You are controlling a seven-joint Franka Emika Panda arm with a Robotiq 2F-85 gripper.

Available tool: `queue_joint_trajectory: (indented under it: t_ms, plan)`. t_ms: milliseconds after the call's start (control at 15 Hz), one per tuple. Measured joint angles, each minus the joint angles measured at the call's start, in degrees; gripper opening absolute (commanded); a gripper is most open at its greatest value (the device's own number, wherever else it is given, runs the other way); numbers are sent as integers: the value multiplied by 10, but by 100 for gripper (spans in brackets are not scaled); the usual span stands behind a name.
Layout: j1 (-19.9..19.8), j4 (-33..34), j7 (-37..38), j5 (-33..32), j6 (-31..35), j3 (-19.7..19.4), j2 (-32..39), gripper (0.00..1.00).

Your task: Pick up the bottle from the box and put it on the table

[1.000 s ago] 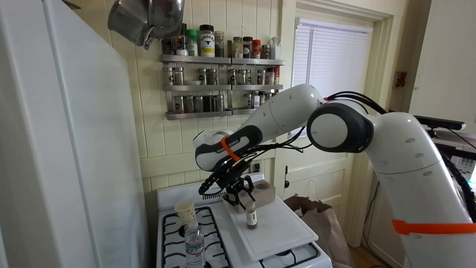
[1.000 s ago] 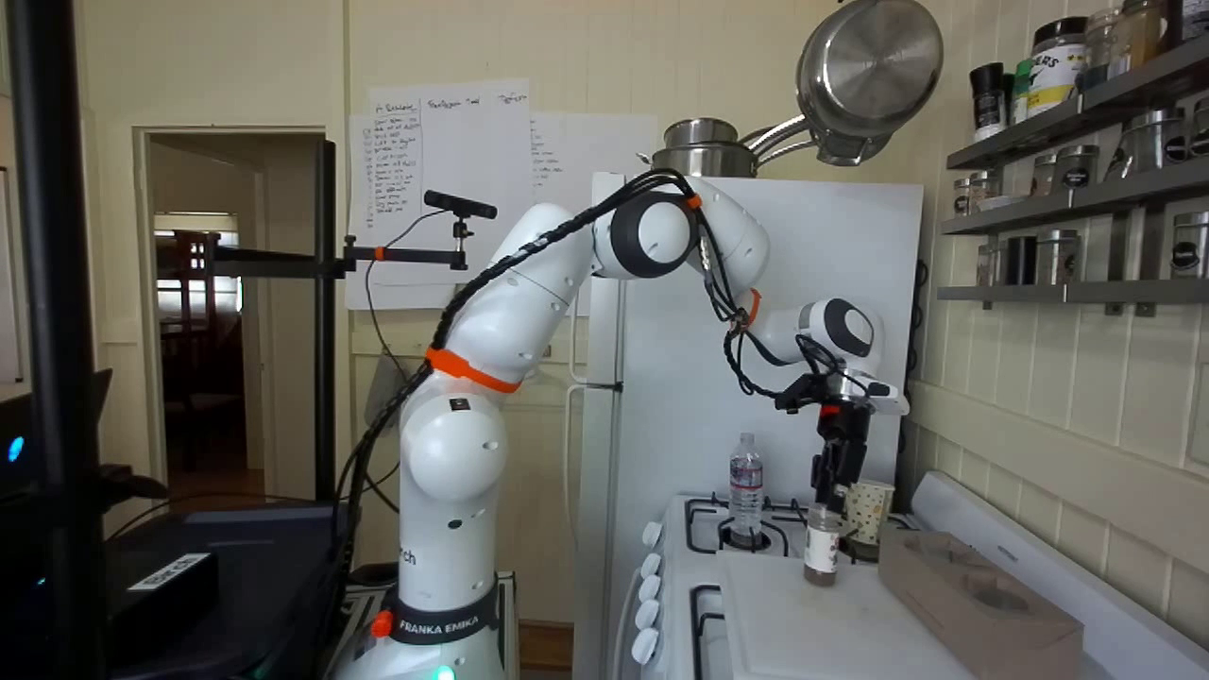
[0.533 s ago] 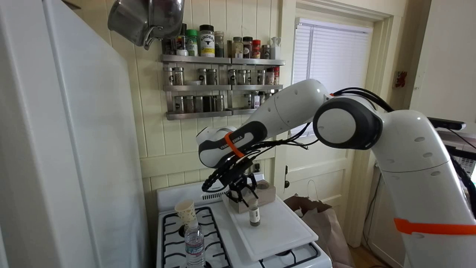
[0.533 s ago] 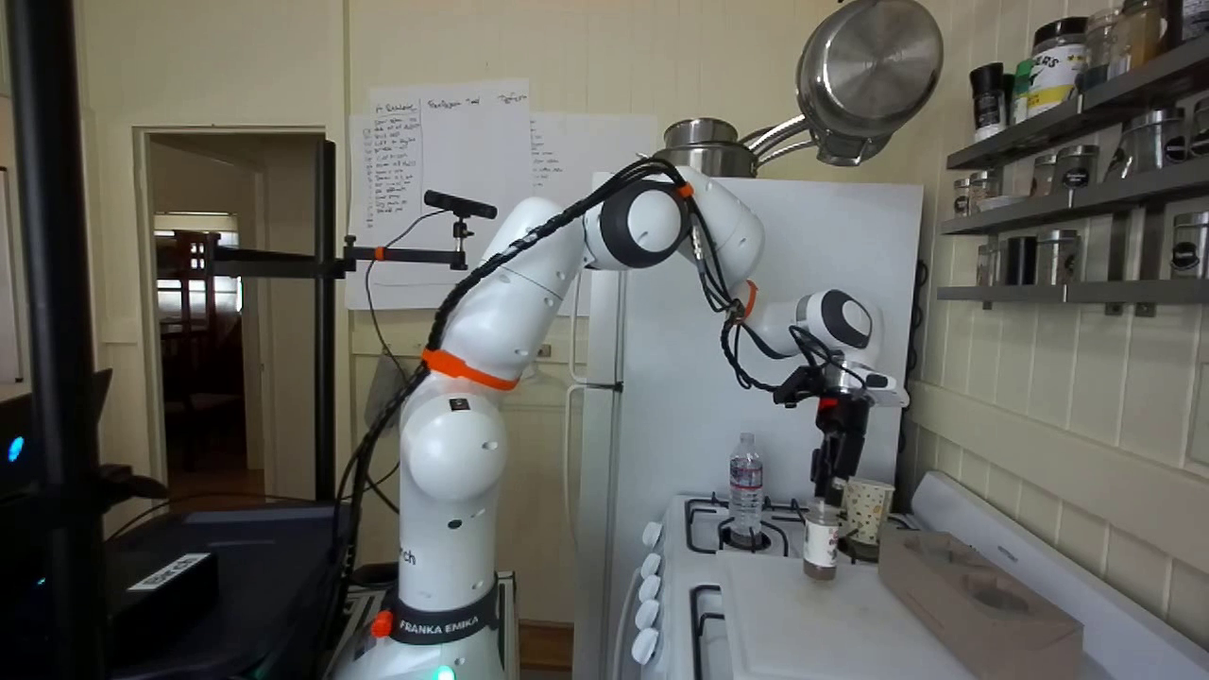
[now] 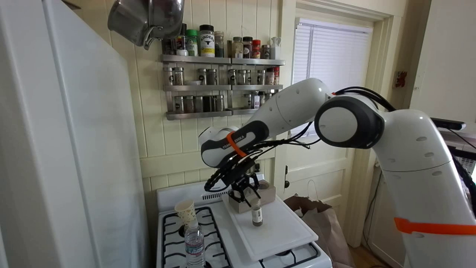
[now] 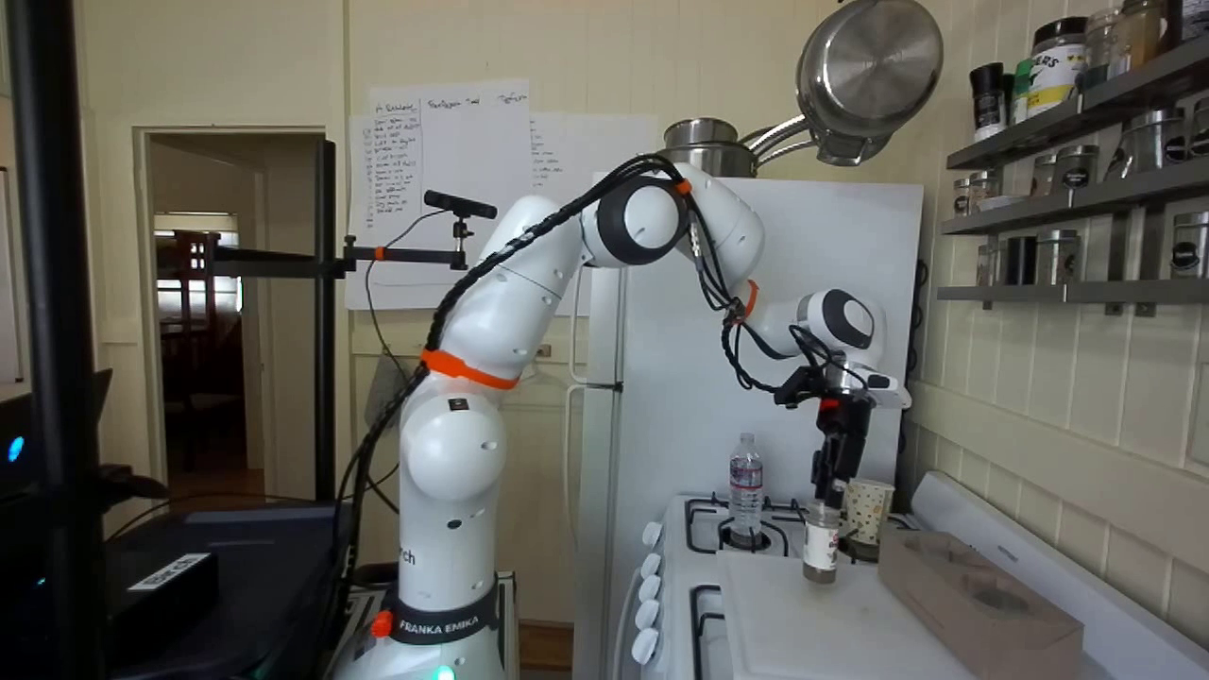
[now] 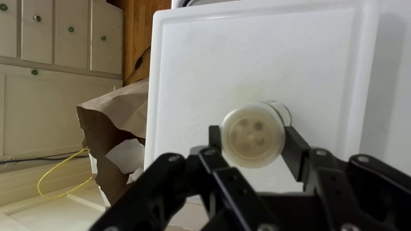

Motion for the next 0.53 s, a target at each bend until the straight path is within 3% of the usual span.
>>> queue_joint_trajectory:
  t_ms: [67,200,533]
  plan:
    - [-1,1,0,0,0,0,4,54]
    - [-1,6,0,0,0,-1,14,28]
    - [-1,13,0,0,0,-3,23,25]
